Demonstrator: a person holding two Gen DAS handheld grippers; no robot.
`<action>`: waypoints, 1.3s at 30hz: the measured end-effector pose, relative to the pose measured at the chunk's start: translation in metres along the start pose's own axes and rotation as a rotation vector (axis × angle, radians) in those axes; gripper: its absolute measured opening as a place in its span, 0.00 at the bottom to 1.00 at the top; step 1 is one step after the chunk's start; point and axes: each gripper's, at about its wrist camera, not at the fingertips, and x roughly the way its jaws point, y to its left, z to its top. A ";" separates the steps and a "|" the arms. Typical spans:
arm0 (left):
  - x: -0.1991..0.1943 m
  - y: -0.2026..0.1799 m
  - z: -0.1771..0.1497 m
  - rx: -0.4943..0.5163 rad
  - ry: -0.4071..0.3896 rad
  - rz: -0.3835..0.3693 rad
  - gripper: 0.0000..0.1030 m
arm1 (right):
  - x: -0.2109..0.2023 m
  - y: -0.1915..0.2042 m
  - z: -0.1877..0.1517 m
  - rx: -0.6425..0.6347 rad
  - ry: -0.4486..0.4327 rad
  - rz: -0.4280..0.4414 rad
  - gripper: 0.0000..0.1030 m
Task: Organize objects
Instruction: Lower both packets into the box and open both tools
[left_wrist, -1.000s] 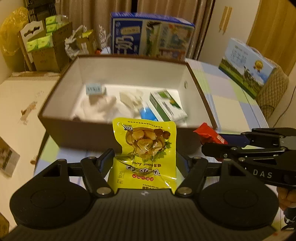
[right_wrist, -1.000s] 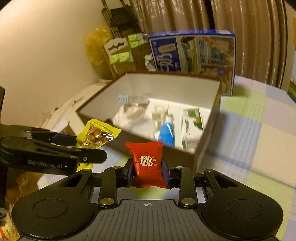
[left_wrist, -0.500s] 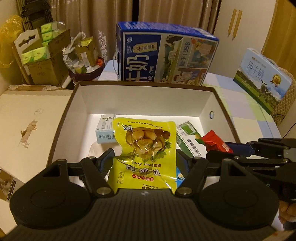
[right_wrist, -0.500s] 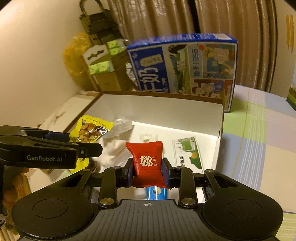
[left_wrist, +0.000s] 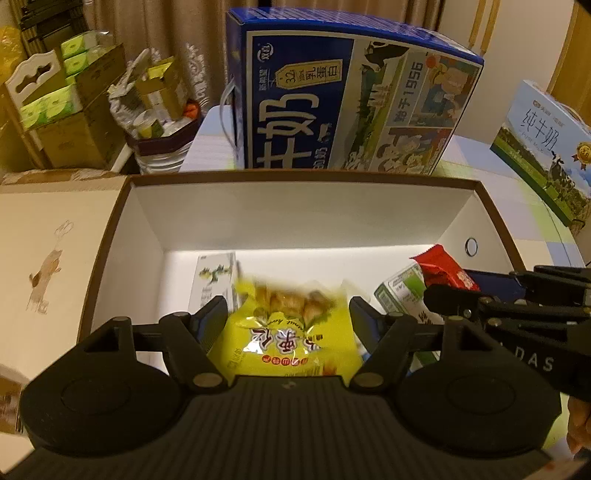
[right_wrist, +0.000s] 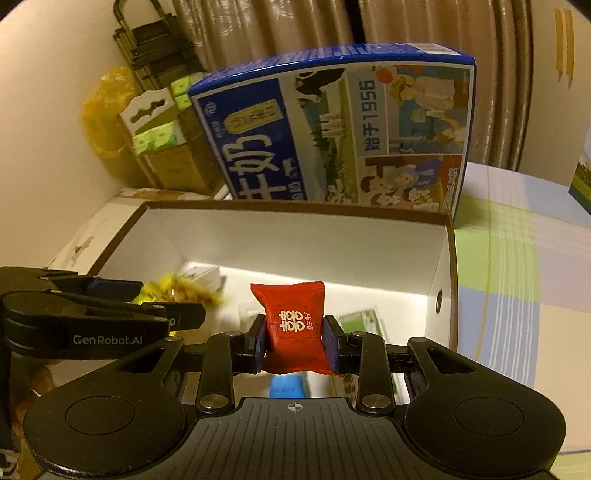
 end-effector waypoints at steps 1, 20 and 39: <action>0.001 0.000 0.001 0.009 -0.010 -0.006 0.65 | 0.002 -0.001 0.002 0.001 -0.001 -0.005 0.28; -0.003 0.027 0.005 -0.038 0.001 -0.017 0.86 | 0.013 0.005 0.014 -0.017 -0.004 -0.009 0.34; -0.065 0.024 -0.029 -0.050 -0.074 0.004 0.96 | -0.056 0.017 -0.022 0.036 -0.019 0.026 0.68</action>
